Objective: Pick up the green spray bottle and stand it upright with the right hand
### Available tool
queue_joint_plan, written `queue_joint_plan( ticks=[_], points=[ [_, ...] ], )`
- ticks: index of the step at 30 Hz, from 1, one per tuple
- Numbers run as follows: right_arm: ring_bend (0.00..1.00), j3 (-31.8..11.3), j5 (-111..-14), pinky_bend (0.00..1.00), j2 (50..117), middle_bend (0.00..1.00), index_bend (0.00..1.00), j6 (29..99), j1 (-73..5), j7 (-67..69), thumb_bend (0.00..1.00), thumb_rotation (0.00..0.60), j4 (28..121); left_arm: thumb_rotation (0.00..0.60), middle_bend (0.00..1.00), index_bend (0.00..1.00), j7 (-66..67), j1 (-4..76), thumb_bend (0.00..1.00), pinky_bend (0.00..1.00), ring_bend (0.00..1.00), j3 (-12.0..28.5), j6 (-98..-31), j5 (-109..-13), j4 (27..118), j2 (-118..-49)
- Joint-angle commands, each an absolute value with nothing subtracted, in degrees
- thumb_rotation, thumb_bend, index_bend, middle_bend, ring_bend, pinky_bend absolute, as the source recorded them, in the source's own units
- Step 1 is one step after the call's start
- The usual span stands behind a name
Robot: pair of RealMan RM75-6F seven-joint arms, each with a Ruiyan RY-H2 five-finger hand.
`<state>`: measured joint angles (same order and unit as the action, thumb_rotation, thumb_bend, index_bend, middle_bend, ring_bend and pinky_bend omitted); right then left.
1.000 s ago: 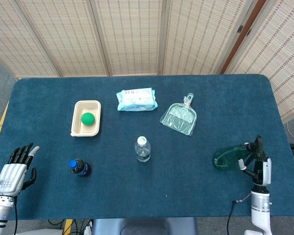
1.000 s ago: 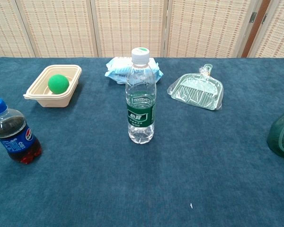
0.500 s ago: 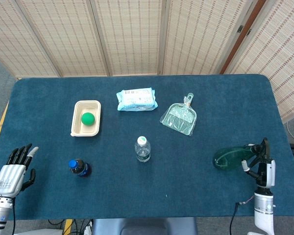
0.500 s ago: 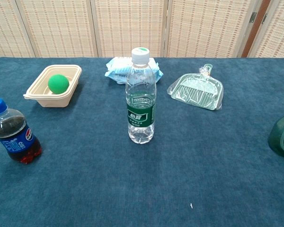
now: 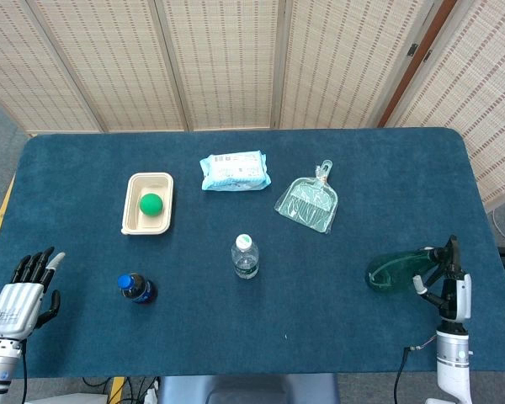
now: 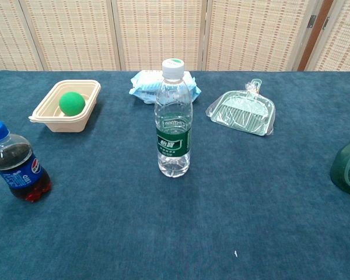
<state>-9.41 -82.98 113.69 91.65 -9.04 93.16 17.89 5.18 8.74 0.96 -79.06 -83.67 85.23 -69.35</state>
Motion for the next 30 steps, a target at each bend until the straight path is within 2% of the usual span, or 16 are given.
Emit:
queue_joint_plan(
  ticks=[1, 30],
  points=[
    [0.51, -9.44, -82.96, 0.48, 113.67, 0.55, 0.55, 91.66, -9.04, 93.28, 0.19, 0.600, 17.90, 0.600, 0.01, 0.06, 5.28, 8.75, 0.61, 0.00, 0.00, 0.97, -79.00, -83.63, 85.25, -69.40],
    [0.46, -9.41, -83.20, 0.45, 112.51, 0.48, 0.54, 93.35, -8.91, 93.76, 0.18, 0.600, 18.57, 0.600, 0.01, 0.06, 6.30, 8.62, 0.61, 0.00, 0.00, 1.04, -78.38, -82.75, 84.88, -69.63]
  ],
)
